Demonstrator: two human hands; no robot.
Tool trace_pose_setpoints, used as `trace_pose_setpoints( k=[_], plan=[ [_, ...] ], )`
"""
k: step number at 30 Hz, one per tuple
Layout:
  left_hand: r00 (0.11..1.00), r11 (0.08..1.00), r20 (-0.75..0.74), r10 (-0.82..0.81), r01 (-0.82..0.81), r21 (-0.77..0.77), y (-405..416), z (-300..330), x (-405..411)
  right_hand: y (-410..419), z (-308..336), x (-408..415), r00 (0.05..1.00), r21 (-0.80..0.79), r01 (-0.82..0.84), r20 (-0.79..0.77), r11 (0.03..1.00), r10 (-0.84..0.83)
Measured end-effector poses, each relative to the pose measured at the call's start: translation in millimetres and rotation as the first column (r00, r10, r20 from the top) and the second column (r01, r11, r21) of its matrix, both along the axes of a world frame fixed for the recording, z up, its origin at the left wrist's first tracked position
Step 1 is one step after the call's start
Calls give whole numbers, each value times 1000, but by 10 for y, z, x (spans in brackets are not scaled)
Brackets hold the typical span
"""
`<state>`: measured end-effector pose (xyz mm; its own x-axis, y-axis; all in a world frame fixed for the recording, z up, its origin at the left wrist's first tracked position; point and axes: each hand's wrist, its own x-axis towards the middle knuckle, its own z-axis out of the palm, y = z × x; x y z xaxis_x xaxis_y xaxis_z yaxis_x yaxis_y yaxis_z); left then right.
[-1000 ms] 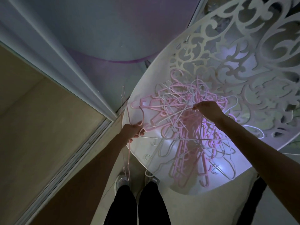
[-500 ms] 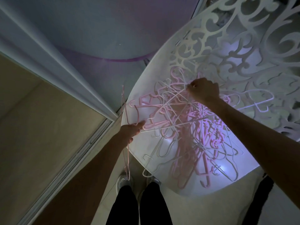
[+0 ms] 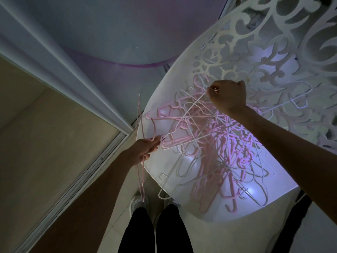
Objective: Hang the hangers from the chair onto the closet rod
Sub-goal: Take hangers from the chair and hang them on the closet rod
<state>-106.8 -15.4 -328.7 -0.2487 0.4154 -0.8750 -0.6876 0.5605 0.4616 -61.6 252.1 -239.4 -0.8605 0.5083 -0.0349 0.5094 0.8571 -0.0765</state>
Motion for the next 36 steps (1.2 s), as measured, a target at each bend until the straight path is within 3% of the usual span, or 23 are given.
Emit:
trace_pose_setpoints(
  k=[3, 7, 14, 18, 22, 27, 31, 36],
  plan=[
    [999, 1000, 44, -17, 17, 2, -11, -26, -29, 28, -67, -57, 996, 72, 22, 85, 997, -28],
    [996, 1000, 89, 13, -13, -3, -37, -76, -52, -45, -180, -129, 996, 182, 16, 84, 983, -32],
    [986, 998, 163, 31, -40, 52, -13, -66, -49, -29, -496, 124, 985, 317, 14, -169, 948, 42],
    [980, 996, 192, -48, 32, 86, -26, -80, -72, -124, -645, 255, 973, 309, 120, -226, 943, -50],
    [948, 994, 315, -40, 4, 112, -50, -59, -46, -115, -730, 371, 978, 300, 127, -196, 946, -69],
    [846, 968, 532, -41, -98, 231, -50, -70, -50, -96, -698, 328, 970, 305, 110, -239, 946, -36],
    [814, 966, 579, -47, -110, 233, -44, -103, -34, -227, -628, 132, 939, 316, 70, -340, 946, 44],
    [835, 986, 543, -86, -6, 165, -36, -29, -60, -462, -623, -82, 866, 306, -229, -371, 924, 337]
  ],
)
